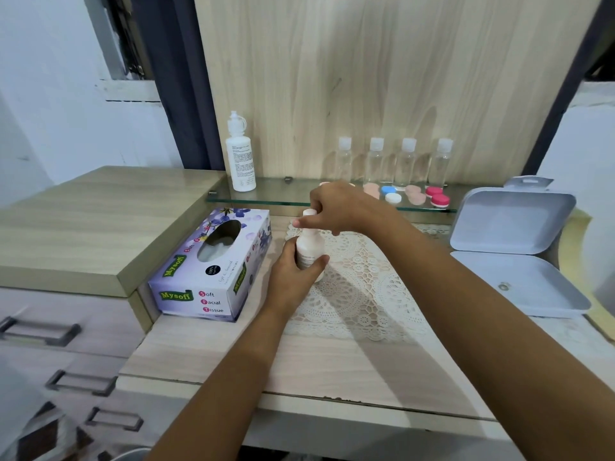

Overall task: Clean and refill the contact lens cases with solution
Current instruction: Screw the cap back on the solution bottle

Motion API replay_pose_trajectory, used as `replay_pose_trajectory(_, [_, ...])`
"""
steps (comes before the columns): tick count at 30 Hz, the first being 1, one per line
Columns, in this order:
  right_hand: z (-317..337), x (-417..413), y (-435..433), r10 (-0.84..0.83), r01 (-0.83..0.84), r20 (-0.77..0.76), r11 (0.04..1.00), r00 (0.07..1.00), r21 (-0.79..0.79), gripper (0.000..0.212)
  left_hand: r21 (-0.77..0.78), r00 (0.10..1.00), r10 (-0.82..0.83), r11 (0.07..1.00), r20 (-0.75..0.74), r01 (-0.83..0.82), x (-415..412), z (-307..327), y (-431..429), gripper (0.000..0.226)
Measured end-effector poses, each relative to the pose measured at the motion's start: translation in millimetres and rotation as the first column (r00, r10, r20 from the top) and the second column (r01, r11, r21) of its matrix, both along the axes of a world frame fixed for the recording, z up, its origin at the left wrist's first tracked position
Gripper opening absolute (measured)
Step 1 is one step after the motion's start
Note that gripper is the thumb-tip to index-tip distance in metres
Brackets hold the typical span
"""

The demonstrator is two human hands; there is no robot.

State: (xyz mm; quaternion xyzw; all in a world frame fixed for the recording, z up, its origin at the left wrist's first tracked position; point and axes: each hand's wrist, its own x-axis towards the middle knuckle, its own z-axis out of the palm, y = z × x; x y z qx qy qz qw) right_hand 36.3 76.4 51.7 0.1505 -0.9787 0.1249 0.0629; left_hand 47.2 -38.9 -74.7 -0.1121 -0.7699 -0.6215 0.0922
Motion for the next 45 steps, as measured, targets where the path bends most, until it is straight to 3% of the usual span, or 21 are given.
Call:
replay_pose_trajectory(3, [1, 1, 2, 0.010, -0.009, -0.014, 0.999, 1.000, 0.030, 0.044, 0.001, 1.000, -0.003, 1.000, 0.009, 0.003, 0, 0, 0, 0.042])
replay_pose_trajectory(6, [9, 5, 6, 0.116, -0.112, 0.080, 0.992, 0.990, -0.052, 0.031, -0.008, 1.000, -0.003, 1.000, -0.002, 0.003, 1, 0, 0, 0.040])
replay_pose_trajectory(9, [9, 5, 6, 0.096, -0.083, 0.105, 0.989, 0.990, -0.126, 0.023, -0.009, 1.000, -0.004, 1.000, -0.007, 0.004, 0, 0, 0, 0.037])
replay_pose_trajectory(15, [-4, 0, 0, -0.022, 0.021, -0.023, 0.997, 0.999, -0.074, 0.046, 0.002, 1.000, -0.004, 1.000, 0.004, 0.004, -1, -2, 0, 0.040])
replay_pose_trajectory(23, [-5, 6, 9, 0.062, -0.062, -0.004, 0.984, 0.998, -0.166, 0.027, -0.006, 1.000, -0.010, 1.000, -0.012, 0.010, 0, -1, -1, 0.040])
replay_pose_trajectory(29, [-14, 16, 14, 0.018, -0.015, 0.008, 0.946, 1.000, -0.323, 0.041, -0.006, 1.000, -0.010, 1.000, -0.008, 0.010, 0, 0, -1, 0.036])
replay_pose_trajectory(33, [-32, 30, 31, -0.107, 0.072, -0.064, 0.912, 0.992, -0.403, 0.042, 0.006, 1.000, -0.028, 1.000, -0.011, 0.028, -1, -1, -2, 0.040])
replay_pose_trajectory(38, [-79, 46, 54, -0.225, 0.194, -0.073, 0.935, 0.972, -0.298, 0.043, -0.009, 0.999, -0.031, 0.999, -0.018, 0.031, -3, -4, -2, 0.049])
replay_pose_trajectory(45, [-127, 61, 63, -0.239, 0.222, -0.088, 0.960, 0.967, -0.169, 0.039, -0.005, 0.997, -0.058, 0.998, -0.044, 0.058, -4, -6, -3, 0.053])
